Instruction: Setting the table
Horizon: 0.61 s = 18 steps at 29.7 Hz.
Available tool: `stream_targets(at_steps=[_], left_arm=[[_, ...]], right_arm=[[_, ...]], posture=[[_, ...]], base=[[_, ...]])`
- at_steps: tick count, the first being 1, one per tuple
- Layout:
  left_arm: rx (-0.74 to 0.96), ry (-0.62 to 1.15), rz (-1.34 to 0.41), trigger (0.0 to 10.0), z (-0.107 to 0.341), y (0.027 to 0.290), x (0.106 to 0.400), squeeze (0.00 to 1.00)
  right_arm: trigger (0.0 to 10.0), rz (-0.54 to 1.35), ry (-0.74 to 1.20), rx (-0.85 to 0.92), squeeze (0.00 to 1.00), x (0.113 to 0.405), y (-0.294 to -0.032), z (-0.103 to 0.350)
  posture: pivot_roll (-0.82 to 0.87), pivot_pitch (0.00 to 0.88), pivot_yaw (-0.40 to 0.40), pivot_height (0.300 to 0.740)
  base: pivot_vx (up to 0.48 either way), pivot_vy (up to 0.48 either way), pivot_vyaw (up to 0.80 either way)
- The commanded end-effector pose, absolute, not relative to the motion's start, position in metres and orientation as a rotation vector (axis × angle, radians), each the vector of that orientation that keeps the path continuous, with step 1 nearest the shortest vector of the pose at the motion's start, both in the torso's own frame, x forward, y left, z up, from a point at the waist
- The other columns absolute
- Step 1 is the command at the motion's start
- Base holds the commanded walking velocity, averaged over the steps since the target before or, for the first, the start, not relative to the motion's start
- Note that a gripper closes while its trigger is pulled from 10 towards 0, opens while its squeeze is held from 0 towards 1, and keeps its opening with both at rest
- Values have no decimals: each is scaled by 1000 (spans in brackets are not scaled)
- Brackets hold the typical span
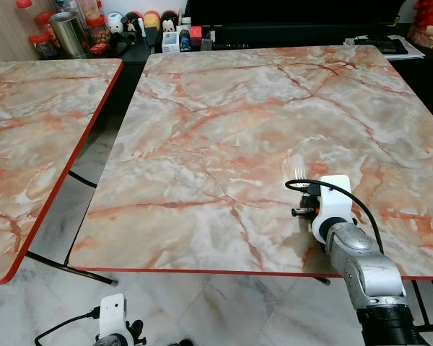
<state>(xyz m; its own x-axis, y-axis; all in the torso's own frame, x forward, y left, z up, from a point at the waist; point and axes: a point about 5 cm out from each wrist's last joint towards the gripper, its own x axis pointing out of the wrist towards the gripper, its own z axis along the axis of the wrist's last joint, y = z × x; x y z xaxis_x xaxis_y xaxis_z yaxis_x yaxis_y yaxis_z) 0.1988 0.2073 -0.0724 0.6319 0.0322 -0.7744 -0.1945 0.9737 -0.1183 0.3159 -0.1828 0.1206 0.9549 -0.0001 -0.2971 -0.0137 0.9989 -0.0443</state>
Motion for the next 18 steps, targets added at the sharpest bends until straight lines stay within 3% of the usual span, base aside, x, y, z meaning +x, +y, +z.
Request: stream_targets(at_steps=[1,10,13,18], left_arm=[[-192,890,141,10000,-73,209,197,0],[-189,884,143,10000,-73,209,198,0],[-183,895,159,10000,-73,211,197,0],[-193,904,161,10000,-74,211,196,0]], right_arm=[[10000,-4,124,-23,0,321,-181,150],[10000,-13,1,20,0,324,-178,167],[10000,-21,-141,1,0,326,-174,187],[10000,-35,-163,14,0,328,-175,191]], posture=[[-64,152,57,740],[-65,152,56,740],[-63,152,57,740],[-60,149,55,740]], base=[[0,0,0],[0,0,0],[0,0,0],[0,49,0]])
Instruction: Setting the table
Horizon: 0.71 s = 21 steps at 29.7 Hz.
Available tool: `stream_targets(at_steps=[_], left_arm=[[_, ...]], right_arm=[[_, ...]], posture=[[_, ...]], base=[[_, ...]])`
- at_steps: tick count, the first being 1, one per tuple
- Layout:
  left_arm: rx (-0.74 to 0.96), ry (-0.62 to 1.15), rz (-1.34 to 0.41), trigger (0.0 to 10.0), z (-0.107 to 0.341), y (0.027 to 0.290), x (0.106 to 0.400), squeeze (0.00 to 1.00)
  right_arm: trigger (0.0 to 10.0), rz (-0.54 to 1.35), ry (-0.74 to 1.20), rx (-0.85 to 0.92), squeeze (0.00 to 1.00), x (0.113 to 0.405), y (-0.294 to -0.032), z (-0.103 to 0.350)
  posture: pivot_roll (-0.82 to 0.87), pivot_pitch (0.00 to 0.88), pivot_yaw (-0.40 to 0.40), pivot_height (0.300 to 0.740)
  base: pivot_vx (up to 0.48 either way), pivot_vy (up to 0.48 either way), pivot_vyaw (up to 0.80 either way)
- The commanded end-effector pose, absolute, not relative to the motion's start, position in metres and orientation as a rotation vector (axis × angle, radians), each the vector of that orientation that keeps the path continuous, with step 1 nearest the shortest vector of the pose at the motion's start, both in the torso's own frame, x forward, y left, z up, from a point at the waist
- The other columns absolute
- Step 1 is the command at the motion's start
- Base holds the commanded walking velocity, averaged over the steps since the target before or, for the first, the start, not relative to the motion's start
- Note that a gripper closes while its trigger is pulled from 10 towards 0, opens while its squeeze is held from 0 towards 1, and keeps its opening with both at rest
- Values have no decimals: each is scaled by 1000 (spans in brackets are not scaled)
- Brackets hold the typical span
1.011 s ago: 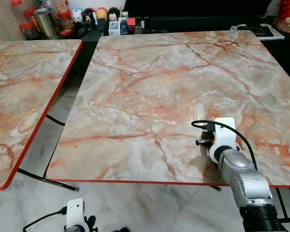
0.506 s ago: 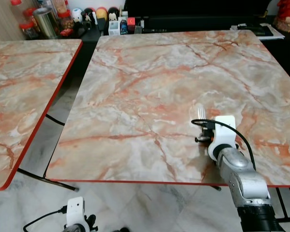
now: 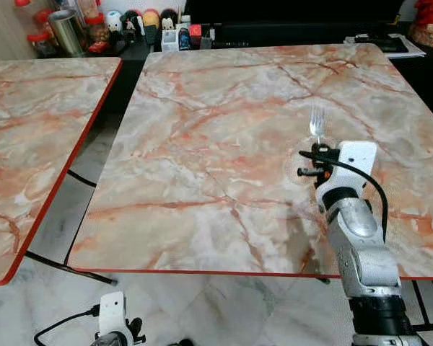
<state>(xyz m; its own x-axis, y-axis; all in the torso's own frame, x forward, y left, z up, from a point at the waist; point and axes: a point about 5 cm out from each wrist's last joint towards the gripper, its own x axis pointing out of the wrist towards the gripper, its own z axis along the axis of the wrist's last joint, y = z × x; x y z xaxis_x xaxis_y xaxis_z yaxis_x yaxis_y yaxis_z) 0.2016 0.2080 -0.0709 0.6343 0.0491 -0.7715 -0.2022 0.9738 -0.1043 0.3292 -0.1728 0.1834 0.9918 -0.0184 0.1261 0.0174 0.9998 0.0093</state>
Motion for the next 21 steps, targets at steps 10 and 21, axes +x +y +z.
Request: stream_targets(at_steps=[10,21], left_arm=[[-191,919,172,10000,-76,214,192,0],[-182,918,177,10000,-75,216,191,0]], right_arm=[[10000,-55,-181,16,0,330,-177,189],[10000,-48,-188,23,0,331,-174,189]], posture=[[-53,143,57,740],[-40,118,56,740]], base=[[0,465,0],[0,480,0]])
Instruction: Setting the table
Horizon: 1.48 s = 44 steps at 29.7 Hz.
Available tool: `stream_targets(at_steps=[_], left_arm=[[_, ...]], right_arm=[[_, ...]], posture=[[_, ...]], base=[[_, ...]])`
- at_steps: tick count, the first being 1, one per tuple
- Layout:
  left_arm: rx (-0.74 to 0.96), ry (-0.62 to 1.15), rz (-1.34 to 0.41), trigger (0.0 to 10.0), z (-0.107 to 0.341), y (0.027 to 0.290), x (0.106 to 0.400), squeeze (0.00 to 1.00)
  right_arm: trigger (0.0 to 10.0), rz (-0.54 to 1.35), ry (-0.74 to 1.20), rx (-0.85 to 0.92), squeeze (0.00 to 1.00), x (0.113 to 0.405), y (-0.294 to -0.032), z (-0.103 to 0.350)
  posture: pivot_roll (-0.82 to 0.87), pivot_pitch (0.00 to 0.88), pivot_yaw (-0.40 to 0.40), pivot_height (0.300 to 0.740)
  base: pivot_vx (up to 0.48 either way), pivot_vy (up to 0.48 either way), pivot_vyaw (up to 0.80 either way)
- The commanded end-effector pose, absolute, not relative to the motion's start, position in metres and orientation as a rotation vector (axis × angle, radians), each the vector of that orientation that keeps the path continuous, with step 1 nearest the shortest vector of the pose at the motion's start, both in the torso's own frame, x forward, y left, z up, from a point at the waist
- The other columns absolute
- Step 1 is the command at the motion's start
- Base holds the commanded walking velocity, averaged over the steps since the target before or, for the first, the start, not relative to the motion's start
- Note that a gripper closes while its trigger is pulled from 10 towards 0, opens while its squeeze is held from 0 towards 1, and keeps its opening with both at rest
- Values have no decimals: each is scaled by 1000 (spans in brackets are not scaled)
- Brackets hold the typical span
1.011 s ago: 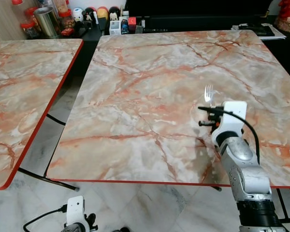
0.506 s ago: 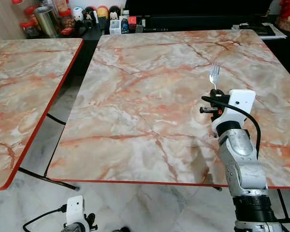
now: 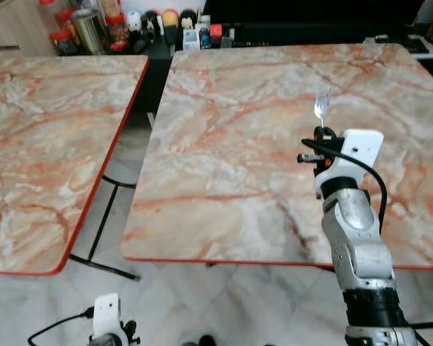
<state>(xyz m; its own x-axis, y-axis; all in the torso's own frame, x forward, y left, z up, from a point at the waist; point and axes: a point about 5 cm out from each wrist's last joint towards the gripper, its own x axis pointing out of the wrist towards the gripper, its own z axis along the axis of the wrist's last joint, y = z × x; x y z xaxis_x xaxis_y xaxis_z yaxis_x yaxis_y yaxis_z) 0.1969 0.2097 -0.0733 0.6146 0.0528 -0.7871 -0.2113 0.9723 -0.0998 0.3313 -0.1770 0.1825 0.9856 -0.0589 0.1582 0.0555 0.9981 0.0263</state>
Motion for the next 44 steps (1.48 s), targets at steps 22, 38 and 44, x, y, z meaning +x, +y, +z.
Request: stream_targets(at_steps=[22,38,44], left_arm=[[-173,922,180,10000,-77,218,188,0],[-181,911,190,10000,-75,216,191,0],[-185,913,195,10000,-76,216,189,0]], right_arm=[[10000,-25,-182,35,0,332,-164,184],[10000,-15,-185,22,0,335,-162,187],[10000,-18,-188,18,0,336,-162,189]], posture=[[-37,100,52,740],[-26,105,40,740],[-25,113,39,740]], base=[[0,480,0],[0,480,0],[0,480,0]])
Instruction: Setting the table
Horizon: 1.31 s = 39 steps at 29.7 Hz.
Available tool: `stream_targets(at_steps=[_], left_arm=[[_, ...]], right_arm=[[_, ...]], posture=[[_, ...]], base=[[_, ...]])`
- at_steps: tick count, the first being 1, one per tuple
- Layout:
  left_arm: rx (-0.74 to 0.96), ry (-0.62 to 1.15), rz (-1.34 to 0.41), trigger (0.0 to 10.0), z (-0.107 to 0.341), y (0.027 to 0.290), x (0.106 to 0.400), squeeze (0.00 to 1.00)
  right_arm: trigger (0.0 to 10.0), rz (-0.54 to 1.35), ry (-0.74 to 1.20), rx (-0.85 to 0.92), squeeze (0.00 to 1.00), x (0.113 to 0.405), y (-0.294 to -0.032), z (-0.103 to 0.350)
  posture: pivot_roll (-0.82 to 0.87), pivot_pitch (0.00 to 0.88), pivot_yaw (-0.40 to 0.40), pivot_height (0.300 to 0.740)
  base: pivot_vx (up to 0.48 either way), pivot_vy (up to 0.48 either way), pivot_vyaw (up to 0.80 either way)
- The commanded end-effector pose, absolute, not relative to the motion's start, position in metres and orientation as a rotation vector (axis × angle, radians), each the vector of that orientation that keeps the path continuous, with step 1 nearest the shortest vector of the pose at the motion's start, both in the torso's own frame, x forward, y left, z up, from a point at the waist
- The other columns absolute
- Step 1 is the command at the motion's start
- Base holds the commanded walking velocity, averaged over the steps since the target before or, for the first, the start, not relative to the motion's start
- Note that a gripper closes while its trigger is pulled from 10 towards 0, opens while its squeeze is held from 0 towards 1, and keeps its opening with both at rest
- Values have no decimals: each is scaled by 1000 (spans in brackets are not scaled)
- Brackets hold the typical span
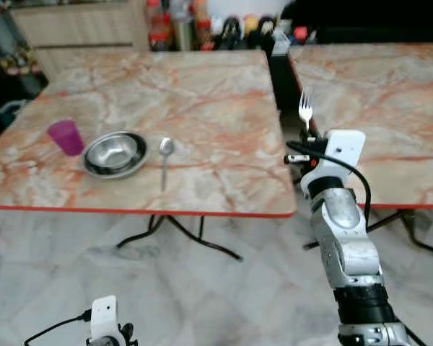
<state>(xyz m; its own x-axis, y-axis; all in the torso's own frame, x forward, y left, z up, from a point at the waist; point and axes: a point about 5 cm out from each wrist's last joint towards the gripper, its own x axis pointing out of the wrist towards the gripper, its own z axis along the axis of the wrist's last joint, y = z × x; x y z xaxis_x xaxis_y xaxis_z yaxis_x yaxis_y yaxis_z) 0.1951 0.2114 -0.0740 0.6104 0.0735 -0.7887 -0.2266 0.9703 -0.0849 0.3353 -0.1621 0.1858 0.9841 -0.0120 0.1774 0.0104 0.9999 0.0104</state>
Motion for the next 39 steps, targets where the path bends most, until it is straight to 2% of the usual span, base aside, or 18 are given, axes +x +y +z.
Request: stream_targets(at_steps=[1,11,17,34,39], left_arm=[[-185,913,196,10000,-76,216,189,0],[-182,916,204,10000,-77,218,188,0],[-128,908,225,10000,-76,222,188,0],[-132,902,219,10000,-76,222,187,0],[-133,906,220,10000,-77,222,186,0]], right_arm=[[10000,-18,-189,17,0,336,-163,189],[10000,-15,-183,4,0,336,-162,187],[10000,-9,-182,2,0,337,-162,187],[10000,10,-169,-4,0,338,-158,185],[10000,10,-153,-1,0,338,-158,183]], posture=[[-23,118,37,740],[-22,121,42,740],[-23,122,42,740],[-23,122,42,740],[-24,120,41,740]], base=[[0,480,0],[0,468,0],[0,0,0],[0,0,0],[262,0,0]])
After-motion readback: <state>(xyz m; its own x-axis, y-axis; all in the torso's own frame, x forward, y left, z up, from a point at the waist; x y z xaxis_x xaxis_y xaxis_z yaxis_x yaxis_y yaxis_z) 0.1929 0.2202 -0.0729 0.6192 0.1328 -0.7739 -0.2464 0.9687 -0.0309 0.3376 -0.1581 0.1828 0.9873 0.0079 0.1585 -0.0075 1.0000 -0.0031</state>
